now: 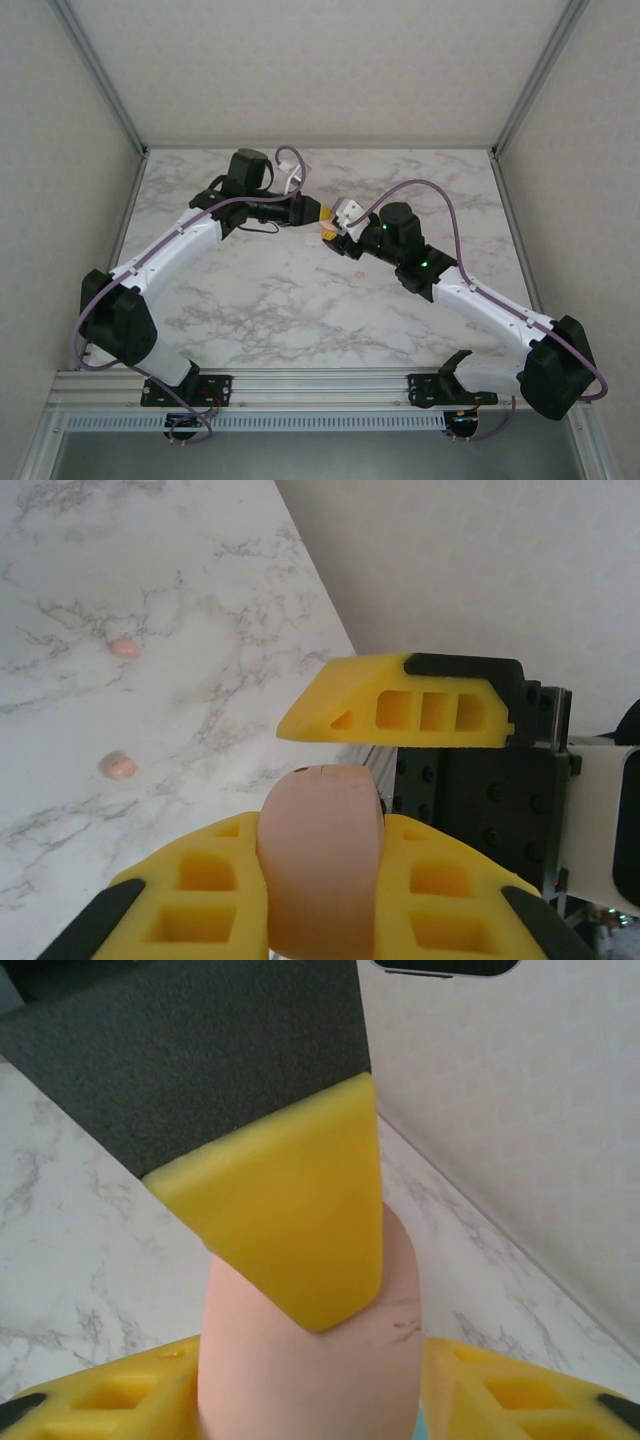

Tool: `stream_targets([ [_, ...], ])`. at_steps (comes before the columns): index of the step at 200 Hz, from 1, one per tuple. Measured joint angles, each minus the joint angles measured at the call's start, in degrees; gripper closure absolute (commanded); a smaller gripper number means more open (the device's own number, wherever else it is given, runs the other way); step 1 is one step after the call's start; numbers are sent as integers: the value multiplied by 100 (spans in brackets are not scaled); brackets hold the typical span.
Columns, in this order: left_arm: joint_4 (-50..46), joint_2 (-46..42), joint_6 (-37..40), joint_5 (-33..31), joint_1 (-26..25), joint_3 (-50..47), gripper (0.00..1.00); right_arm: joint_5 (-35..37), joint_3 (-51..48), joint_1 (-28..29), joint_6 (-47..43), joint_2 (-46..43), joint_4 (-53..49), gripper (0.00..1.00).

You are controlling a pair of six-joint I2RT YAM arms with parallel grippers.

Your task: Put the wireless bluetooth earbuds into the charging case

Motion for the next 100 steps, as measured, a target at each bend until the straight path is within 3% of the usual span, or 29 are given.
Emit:
stream_targets([
  [50, 356, 0, -778, 144, 0, 15, 93, -678, -11, -378, -151, -190, 90, 49],
  [100, 470, 0, -1091, 236, 0, 15, 93, -1364, -11, -673, -155, -313, 76, 53],
])
